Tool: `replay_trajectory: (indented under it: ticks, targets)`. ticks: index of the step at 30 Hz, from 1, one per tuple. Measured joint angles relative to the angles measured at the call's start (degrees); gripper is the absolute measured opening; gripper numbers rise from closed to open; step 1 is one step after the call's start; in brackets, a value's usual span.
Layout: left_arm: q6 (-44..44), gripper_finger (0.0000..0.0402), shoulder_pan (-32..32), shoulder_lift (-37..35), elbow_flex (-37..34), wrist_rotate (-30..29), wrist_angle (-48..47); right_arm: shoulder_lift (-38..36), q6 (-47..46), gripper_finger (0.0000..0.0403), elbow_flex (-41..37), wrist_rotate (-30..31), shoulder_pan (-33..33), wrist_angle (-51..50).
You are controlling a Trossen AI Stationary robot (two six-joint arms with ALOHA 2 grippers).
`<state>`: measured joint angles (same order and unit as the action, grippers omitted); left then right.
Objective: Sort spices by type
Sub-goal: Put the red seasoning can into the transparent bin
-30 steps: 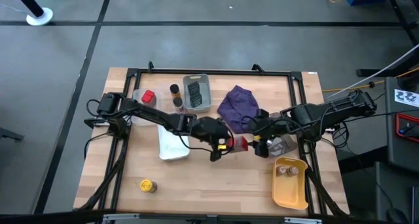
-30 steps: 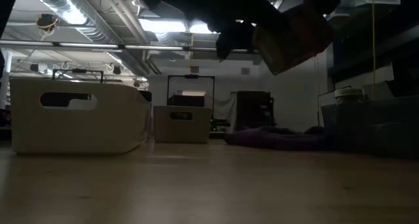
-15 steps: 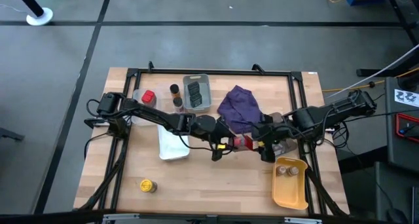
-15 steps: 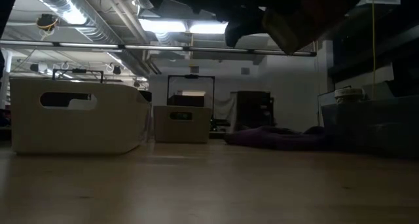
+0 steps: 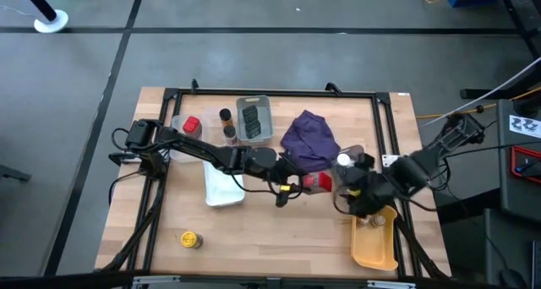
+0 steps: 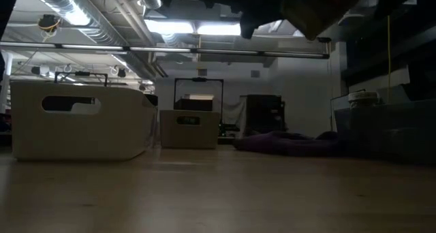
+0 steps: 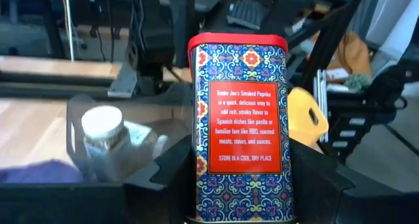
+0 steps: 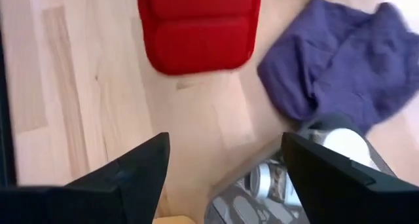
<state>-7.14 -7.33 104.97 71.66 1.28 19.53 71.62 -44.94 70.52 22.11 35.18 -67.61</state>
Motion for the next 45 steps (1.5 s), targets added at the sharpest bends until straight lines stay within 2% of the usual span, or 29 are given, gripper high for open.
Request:
replay_trajectory:
  ticks: [5,10,13,16,23,31,38,45]
  targets:
    - [1.44,0.0182,0.0,0.0,0.0,0.0,5.43,-2.04,-7.93,0.0294,0.0,11.79,8.14,-3.65]
    - [4.62,0.0184,0.0,0.0,0.0,0.0,13.37,-2.14,-11.95,0.0294,0.0,30.23,15.75,-3.34]
    - [7.17,0.0182,0.0,0.0,0.0,0.0,18.28,-2.14,-12.64,0.0294,-0.5,38.87,18.05,-0.54]
    - [9.35,0.0183,-0.01,0.0,0.0,-0.01,23.01,-2.12,-12.68,0.0294,-1.51,44.65,18.98,1.51]
    - [13.44,0.0182,-0.41,0.0,0.02,0.0,29.6,-2.1,-10.92,0.0294,-3.46,53.6,18.8,5.82]
    - [15.56,0.0186,-0.68,0.0,0.02,0.02,31.38,-2.1,-7.16,0.0294,-3.63,54.34,18.8,10.1]
    - [16.41,0.0185,-0.69,0.0,0.02,0.02,33.19,-2.1,10.03,0.0294,-3.63,52.13,18.62,25.42]
    - [18.36,0.0184,-1.83,0.0,0.02,-0.13,34.01,-2.1,22.0,0.0294,-3.61,49.28,14.38,35.57]
